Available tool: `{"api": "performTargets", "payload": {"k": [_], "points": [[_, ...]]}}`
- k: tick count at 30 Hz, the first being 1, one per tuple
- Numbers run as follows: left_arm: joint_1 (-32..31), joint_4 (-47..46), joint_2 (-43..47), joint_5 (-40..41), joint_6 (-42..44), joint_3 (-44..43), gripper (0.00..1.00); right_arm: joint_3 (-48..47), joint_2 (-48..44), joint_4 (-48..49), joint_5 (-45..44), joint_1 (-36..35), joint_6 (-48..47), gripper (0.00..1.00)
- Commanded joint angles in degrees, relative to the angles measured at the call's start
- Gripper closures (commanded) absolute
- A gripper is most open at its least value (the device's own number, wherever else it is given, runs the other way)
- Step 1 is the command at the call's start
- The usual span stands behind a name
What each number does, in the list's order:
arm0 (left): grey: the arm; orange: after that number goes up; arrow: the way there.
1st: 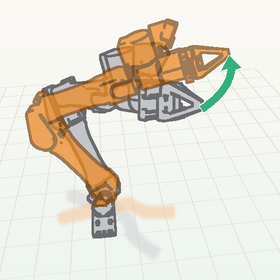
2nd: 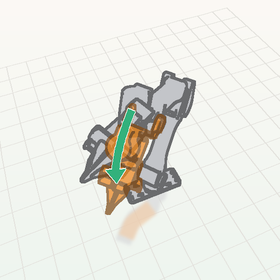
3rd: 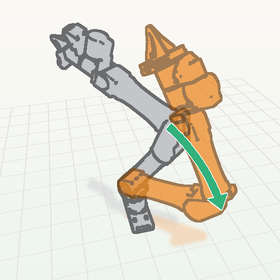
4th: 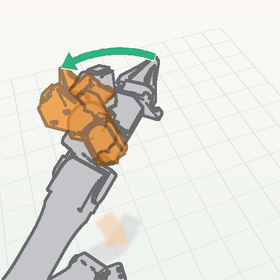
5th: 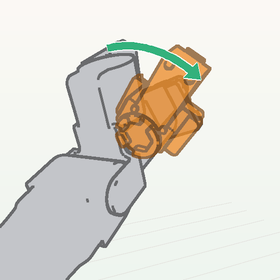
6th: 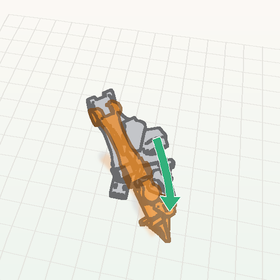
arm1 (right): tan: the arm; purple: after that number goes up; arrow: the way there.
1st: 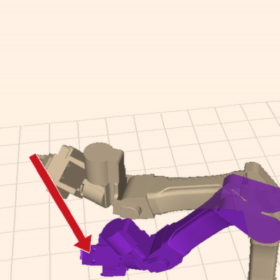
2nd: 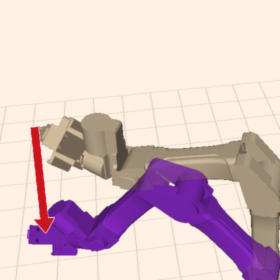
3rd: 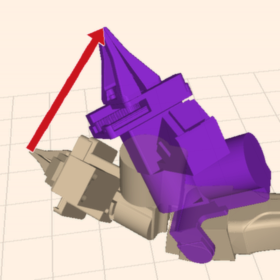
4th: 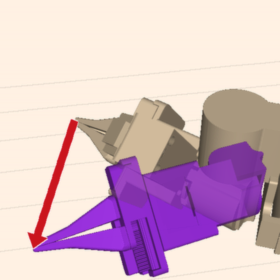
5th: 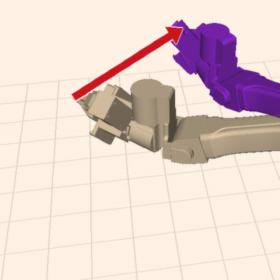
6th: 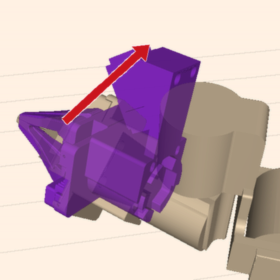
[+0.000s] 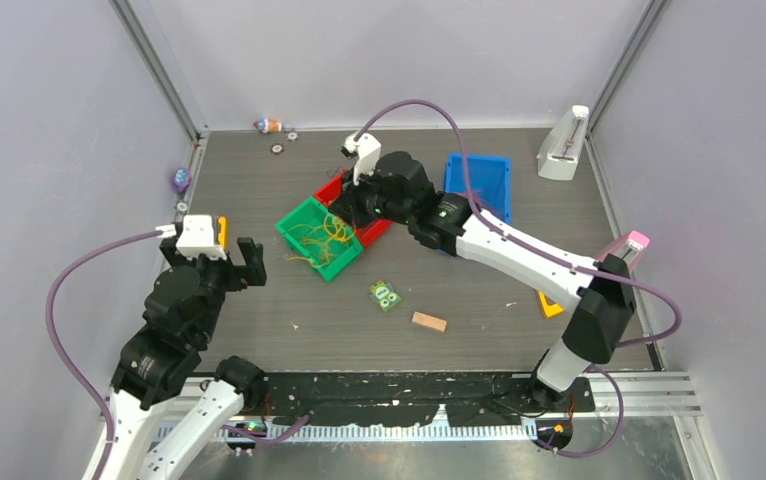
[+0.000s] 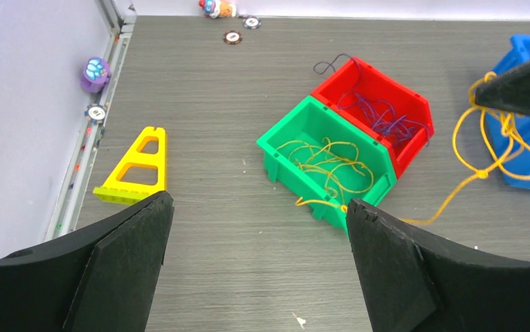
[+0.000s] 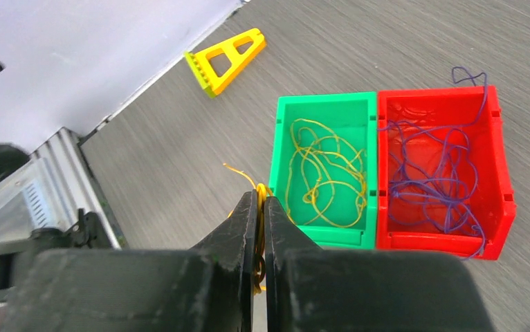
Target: Untangle the cables
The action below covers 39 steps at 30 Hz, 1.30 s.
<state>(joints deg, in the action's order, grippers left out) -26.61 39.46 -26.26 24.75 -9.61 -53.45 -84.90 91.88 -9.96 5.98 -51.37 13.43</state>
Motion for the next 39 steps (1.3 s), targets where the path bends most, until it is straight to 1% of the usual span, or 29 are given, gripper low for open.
{"api": "performTargets", "payload": {"k": [1,7,17,21,28,31,32,39], "points": [[0.1,-4.3,2.4,2.1,1.6,3.5,0.03,-5.5,2.6,2.0,-4.8,-0.1,-2.6,0.95],[0.1,-5.8,3.0,1.5,1.9,5.4,0.03,-8.7,3.2,0.9,-7.6,2.1,-3.2,0.95],[0.2,-6.7,1.8,1.3,2.0,6.6,0.03,-12.9,4.8,-0.2,-6.8,6.4,-3.0,0.95],[0.5,-6.8,1.3,0.8,2.0,6.7,0.03,-13.9,5.9,-0.2,-4.0,7.8,-2.9,0.95],[0.8,-6.7,0.2,0.4,2.3,6.5,0.03,-13.9,8.2,0.8,-4.2,8.2,-4.0,0.95],[0.8,-6.6,0.1,0.4,2.4,6.6,0.03,-13.5,9.5,1.2,-5.6,8.2,-4.4,0.95],[0.9,-6.6,0.1,0.4,2.4,6.6,0.03,-13.5,10.4,1.3,-7.7,8.1,-4.6,0.95],[0.9,-6.7,-0.2,-0.6,2.3,6.6,0.03,-13.0,16.0,2.1,-15.6,6.3,-8.5,0.95]]}}
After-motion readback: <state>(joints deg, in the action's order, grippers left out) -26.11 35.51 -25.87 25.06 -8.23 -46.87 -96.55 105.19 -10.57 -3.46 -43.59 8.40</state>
